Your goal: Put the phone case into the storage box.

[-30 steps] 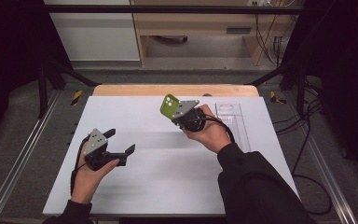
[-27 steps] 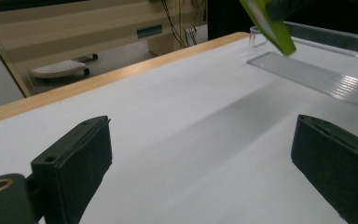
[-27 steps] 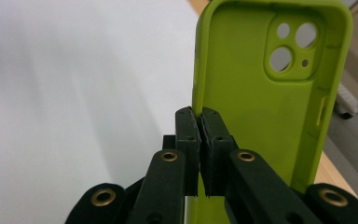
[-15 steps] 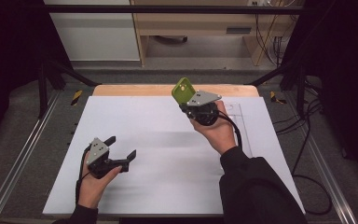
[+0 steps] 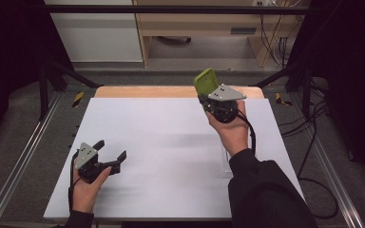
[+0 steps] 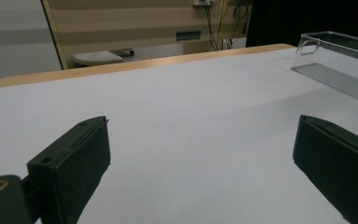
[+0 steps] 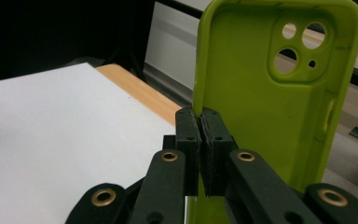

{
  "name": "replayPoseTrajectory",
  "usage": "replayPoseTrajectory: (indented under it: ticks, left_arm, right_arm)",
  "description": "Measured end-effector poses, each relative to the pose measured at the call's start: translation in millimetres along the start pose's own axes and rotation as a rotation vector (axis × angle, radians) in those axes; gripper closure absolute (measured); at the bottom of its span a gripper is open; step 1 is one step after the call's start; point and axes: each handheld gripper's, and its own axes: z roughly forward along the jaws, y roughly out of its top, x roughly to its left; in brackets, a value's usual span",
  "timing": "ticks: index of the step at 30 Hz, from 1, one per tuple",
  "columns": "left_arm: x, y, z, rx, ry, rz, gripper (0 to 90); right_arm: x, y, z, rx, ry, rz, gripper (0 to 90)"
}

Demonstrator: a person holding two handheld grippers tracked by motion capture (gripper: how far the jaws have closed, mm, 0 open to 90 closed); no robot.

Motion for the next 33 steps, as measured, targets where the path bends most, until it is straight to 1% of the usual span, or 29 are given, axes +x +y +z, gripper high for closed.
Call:
replayPoseTrajectory:
  ticks: [2, 6, 8, 10, 13, 17, 24, 26, 33]
  left_arm:
    - [1.1, -3.1, -2.5, -0.006, 0.006, -0.01, 3.3]
    - [3.7, -7.4, -4.4, 0.001, 0.01, -0.015, 3.1]
    - [5.3, -9.1, -4.4, 0.005, 0.012, -0.013, 3.2]
    - [7.6, -10.5, -4.2, 0.007, 0.023, -0.023, 3.2]
    - [9.0, -12.3, -3.8, 0.007, 0.029, -0.039, 3.3]
    - [7.8, -12.3, -3.4, 0.006, 0.025, -0.035, 3.4]
    - [6.3, -11.8, -3.4, 0.0, 0.022, -0.034, 3.5]
    - [6.7, -11.7, -3.4, -0.002, 0.022, -0.036, 3.5]
    - [7.9, -11.1, -4.8, -0.011, 0.029, -0.037, 3.5]
  right_arm:
    - [-5.0, -0.8, -4.4, -0.009, -0.02, 0.012, 87.5]
    - [-15.5, -3.5, -13.8, -0.027, -0.048, 0.032, 87.6]
    - [-20.6, -5.2, -17.9, -0.034, -0.056, 0.05, 87.6]
    - [-25.6, -6.1, -21.4, -0.039, -0.058, 0.074, 87.6]
    - [-33.5, -4.7, -26.6, -0.051, -0.077, 0.087, 87.6]
    - [-42.5, -4.3, -32.8, -0.066, -0.106, 0.122, 87.7]
    - [-56.6, -9.7, -38.1, -0.075, -0.152, 0.171, 87.8]
    - [-60.5, -11.6, -38.7, -0.078, -0.159, 0.188, 87.9]
    - [-68.7, -16.5, -36.5, -0.081, -0.198, 0.215, 87.9]
